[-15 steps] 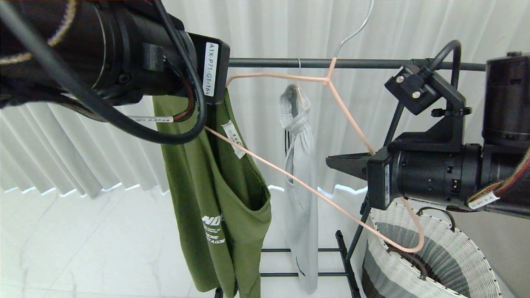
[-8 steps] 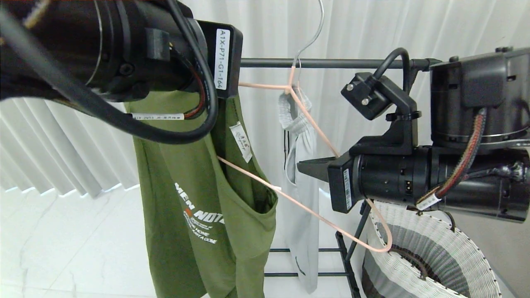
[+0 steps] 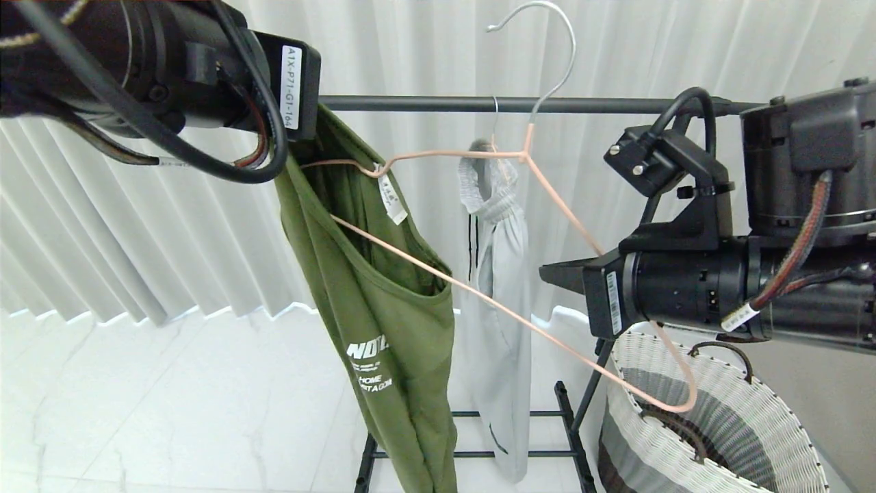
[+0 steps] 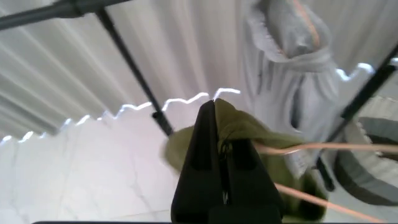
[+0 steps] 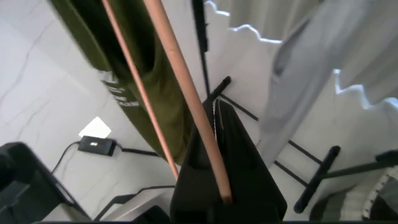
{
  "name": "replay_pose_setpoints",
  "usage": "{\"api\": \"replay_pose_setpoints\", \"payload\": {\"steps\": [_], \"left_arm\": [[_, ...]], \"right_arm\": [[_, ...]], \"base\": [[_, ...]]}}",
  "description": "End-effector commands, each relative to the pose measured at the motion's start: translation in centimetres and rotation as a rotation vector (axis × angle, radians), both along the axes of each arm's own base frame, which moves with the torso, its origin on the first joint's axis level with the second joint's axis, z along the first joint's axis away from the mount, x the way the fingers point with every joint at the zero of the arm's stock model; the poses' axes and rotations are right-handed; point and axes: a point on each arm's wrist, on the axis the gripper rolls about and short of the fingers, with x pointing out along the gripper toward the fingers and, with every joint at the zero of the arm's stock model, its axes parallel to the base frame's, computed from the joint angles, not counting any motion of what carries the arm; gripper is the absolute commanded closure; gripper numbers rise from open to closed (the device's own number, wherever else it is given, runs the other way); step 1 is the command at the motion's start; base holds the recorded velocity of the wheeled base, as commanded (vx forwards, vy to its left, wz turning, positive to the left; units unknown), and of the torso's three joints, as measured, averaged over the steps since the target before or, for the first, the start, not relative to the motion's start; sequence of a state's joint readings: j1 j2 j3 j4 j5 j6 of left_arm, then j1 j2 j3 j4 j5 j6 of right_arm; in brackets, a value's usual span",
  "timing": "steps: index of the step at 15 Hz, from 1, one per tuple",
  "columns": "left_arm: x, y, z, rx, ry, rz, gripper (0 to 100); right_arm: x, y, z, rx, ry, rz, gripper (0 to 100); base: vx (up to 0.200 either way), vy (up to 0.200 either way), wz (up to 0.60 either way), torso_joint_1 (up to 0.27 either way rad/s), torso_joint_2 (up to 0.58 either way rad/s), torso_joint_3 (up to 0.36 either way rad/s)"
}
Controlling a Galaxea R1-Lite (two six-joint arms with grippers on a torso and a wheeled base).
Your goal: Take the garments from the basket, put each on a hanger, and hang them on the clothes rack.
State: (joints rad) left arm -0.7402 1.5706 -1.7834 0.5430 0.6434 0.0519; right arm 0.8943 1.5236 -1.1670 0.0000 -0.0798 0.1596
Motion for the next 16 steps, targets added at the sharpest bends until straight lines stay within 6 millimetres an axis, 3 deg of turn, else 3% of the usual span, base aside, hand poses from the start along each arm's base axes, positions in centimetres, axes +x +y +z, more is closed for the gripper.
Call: {"api": "replay_pose_setpoints", "payload": {"steps": [1,6,12,16], "left_arm": [[-0.2,0.6,0.0,0.014,0.014,0.012,100],[-1.0,-1.0,-0.4,0.013,0.030,-0.054,100],[-1.4,-4.3,-1.0,-0.112,0.065,-0.108,100],[-0.9,-5.3,-0.6,-0.182,0.062,-0.101,100]], "right_arm": [[0.5,-1.3,0.8,0.024,-0.023,-0.047,100],[1.0,-1.0,1.0,0.043,-0.044,-0.055,100],[1.6,1.5,1.0,0.068,-0.067,-0.022,100],[1.1,4.0,0.5,0.063,-0.055,0.041,100]], "base": [[0.000,0.000,0.00,0.000,0.00,0.000],[0.000,0.000,0.00,0.000,0.00,0.000],[0.000,0.000,0.00,0.000,0.00,0.000],[0.000,0.000,0.00,0.000,0.00,0.000]]}}
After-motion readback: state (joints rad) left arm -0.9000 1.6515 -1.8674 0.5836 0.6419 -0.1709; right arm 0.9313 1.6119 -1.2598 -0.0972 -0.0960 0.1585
